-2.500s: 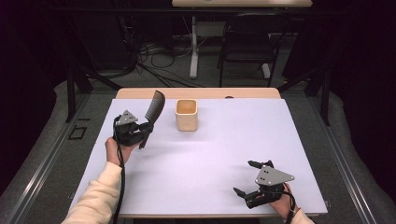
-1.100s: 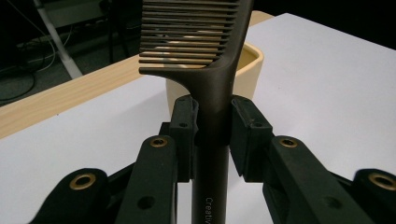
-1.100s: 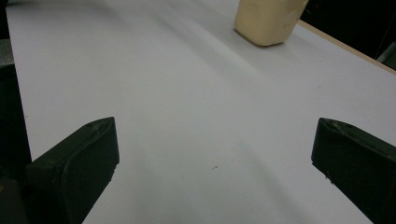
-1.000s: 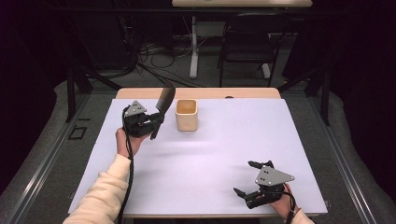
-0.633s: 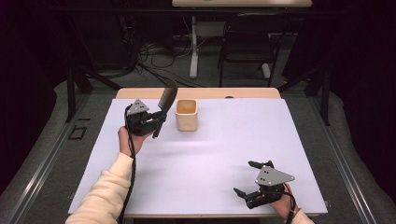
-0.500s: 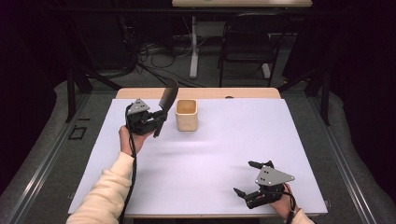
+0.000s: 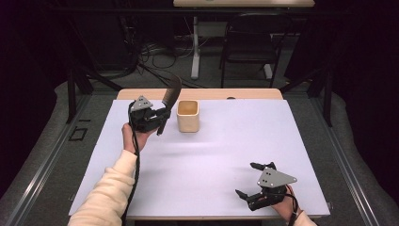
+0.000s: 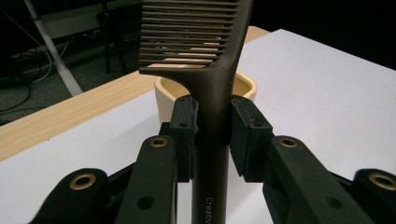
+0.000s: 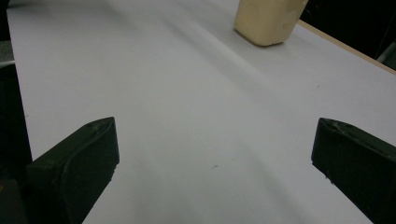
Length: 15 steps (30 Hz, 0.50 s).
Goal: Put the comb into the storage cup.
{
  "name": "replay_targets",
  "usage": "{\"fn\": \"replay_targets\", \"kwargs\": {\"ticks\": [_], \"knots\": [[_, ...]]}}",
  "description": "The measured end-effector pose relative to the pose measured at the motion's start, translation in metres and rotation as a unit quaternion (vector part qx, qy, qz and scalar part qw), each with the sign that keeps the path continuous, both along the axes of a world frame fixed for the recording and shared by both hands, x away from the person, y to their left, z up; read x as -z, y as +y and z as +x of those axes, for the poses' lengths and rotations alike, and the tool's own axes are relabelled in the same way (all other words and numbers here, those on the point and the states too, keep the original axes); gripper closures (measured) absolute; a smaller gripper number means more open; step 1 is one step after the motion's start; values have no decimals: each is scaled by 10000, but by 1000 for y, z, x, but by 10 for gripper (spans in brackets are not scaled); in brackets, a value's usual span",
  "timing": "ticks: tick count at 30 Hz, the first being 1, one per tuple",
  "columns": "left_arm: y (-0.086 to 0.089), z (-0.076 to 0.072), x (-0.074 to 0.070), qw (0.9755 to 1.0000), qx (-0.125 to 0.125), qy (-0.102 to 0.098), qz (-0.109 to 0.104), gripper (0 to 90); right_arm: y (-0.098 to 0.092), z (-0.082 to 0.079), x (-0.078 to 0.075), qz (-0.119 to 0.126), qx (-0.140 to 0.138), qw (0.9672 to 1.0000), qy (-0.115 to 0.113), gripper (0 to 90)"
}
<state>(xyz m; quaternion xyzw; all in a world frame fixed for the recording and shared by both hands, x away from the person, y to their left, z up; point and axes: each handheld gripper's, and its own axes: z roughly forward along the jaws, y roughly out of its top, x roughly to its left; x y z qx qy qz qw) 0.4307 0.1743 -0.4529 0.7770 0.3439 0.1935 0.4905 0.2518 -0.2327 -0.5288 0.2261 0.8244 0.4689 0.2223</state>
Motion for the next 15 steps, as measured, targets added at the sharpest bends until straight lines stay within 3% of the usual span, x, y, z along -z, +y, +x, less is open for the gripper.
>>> {"fn": "replay_targets", "kwargs": {"ticks": [15], "knots": [[-6,7,-9,10000,-4,-74,-20,722,0,0,0,15,5,10000,-5,2]]}}
